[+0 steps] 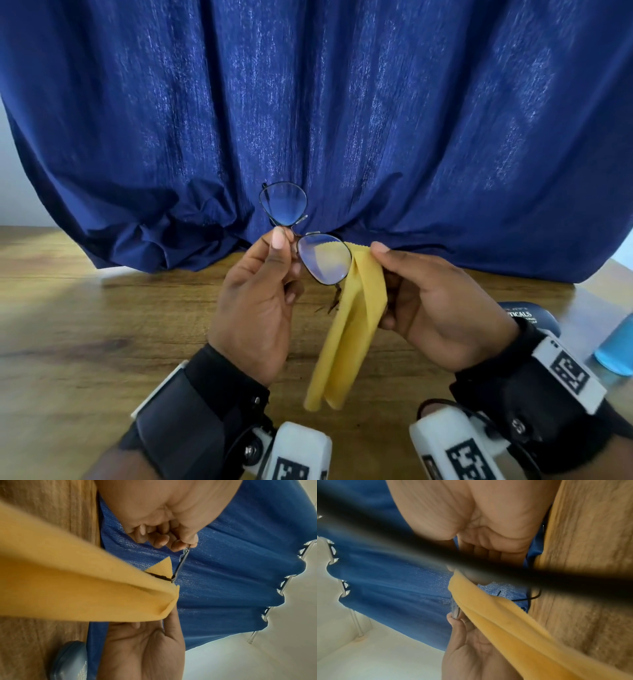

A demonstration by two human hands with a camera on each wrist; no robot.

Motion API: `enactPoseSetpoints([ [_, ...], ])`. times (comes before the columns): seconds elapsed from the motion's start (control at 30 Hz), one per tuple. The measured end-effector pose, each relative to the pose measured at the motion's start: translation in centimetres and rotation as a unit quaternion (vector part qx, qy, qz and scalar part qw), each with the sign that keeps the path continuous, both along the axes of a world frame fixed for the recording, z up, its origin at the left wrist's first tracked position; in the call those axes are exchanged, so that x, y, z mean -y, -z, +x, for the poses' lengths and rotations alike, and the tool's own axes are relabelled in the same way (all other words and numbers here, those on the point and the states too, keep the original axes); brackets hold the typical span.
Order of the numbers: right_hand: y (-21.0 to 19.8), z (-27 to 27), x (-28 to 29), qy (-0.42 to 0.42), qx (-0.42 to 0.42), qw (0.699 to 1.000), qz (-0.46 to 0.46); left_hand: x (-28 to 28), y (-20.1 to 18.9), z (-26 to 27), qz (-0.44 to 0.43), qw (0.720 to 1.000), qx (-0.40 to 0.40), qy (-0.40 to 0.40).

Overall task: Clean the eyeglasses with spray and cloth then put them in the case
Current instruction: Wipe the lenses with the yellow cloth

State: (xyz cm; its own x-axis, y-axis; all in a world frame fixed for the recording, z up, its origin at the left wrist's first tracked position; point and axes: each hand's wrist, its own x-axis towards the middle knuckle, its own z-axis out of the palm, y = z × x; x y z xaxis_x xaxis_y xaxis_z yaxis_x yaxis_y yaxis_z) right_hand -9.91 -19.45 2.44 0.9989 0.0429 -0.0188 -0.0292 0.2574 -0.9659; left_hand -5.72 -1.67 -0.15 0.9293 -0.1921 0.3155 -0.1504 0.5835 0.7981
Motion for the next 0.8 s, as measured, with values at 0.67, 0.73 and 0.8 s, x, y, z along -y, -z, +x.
enactPoseSetpoints([
  [0.67, 1.0, 0.1, -0.8, -0.008, 0.050, 0.997, -0.060, 0.6, 0.2, -0.6, 0.049, 0.996, 0.042, -0.053],
  [0.73, 1.3, 0.1, -0.8, -0.001, 0.065, 0.995, -0.080, 0.7, 0.2, -0.8, 0.055, 0.996, 0.045, -0.058],
  [0.8, 1.5, 0.2, -0.6, 0.018, 0.074, 0.993, -0.086, 0.7, 0.3, -0.8, 0.074, 0.993, 0.060, -0.069],
])
